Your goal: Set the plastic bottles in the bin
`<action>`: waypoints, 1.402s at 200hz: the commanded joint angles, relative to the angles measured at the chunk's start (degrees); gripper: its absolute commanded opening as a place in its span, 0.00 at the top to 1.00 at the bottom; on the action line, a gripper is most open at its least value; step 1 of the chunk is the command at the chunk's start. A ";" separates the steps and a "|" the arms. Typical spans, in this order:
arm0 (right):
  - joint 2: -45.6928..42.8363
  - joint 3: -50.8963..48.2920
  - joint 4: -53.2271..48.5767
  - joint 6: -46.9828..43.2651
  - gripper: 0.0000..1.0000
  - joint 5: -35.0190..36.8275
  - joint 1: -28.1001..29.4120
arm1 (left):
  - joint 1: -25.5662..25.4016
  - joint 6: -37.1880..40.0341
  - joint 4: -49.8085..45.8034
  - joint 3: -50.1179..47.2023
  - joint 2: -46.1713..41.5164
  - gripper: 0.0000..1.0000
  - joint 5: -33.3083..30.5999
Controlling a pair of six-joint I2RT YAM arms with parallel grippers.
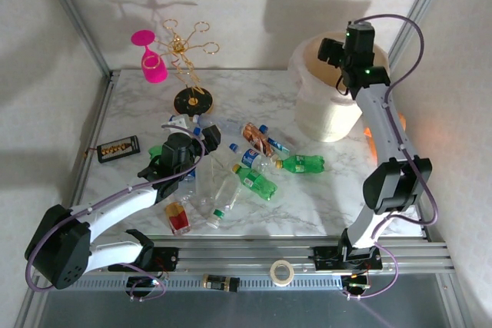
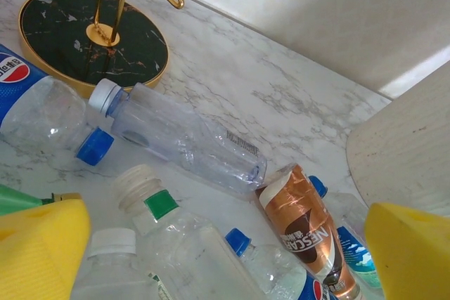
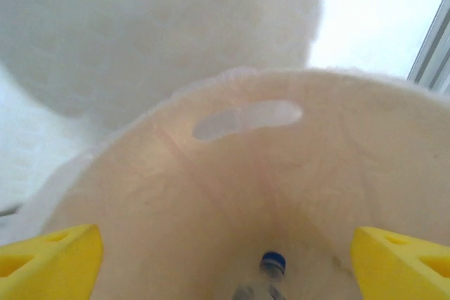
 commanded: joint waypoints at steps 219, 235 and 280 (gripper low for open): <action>-26.72 -48.53 21.24 5.71 0.01 -4.16 35.47 | 1.98 -18.45 -61.77 3.09 -25.27 0.03 3.45; -27.19 -50.06 22.35 6.27 0.01 -1.37 35.55 | 1.80 -20.23 -64.13 1.60 -26.32 0.06 6.25; -27.61 -52.14 22.42 7.39 0.01 6.06 35.36 | -0.58 -23.07 -67.54 -1.65 -25.80 0.09 8.75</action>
